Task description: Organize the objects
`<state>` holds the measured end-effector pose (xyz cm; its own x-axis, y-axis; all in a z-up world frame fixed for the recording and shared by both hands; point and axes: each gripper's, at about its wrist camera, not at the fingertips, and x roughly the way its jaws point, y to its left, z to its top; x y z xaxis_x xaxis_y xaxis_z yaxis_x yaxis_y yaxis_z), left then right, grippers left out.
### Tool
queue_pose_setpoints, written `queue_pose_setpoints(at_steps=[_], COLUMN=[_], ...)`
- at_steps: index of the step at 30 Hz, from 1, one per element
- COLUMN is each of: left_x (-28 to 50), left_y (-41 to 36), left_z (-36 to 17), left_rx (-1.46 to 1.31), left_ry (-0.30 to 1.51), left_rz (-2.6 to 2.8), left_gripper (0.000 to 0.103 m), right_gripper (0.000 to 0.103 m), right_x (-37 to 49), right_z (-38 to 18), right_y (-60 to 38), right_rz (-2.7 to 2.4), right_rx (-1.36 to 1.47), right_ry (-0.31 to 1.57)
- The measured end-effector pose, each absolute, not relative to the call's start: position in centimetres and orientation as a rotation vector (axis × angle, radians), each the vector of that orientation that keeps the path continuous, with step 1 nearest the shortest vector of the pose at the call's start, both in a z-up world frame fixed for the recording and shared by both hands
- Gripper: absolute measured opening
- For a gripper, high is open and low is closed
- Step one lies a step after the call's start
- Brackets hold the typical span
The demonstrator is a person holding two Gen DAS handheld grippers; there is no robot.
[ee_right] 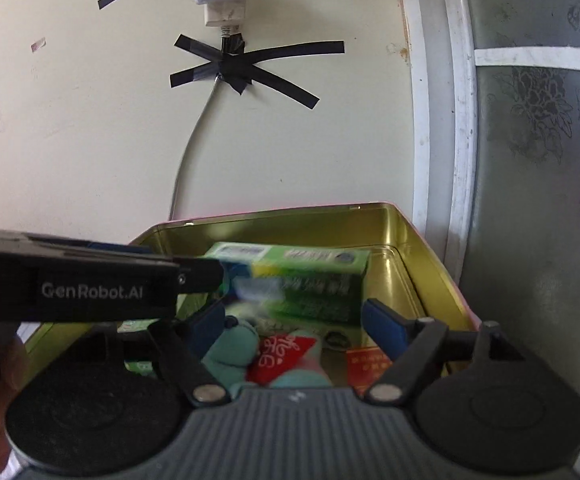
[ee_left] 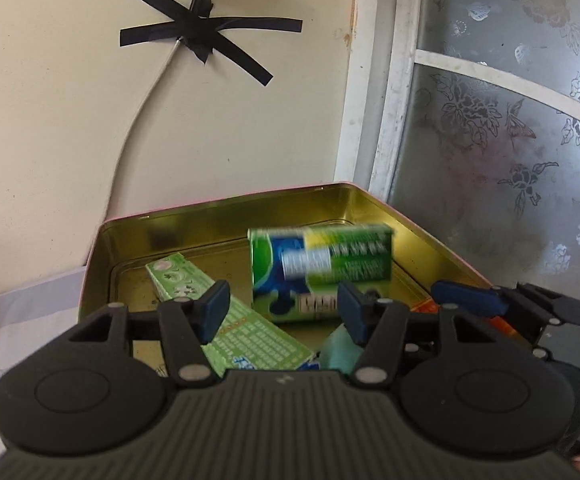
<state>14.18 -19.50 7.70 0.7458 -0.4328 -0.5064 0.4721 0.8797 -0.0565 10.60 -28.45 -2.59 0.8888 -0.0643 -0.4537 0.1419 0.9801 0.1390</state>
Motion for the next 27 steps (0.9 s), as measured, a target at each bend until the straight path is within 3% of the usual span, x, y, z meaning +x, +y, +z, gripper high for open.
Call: queue_pose_setpoints(at_steps=[27], left_x=[3.7], left_y=[-8.2], left_z=[8.1], left_rx=[0.098], left_ry=[0.469], left_rz=[-0.304], left_gripper=[0.062], right_gripper=[0.078], right_x=[0.7], right_z=[-1.4], right_y=[-18.9], right_rz=[-0.141], right_rx=[0.223], right_ry=[0.364])
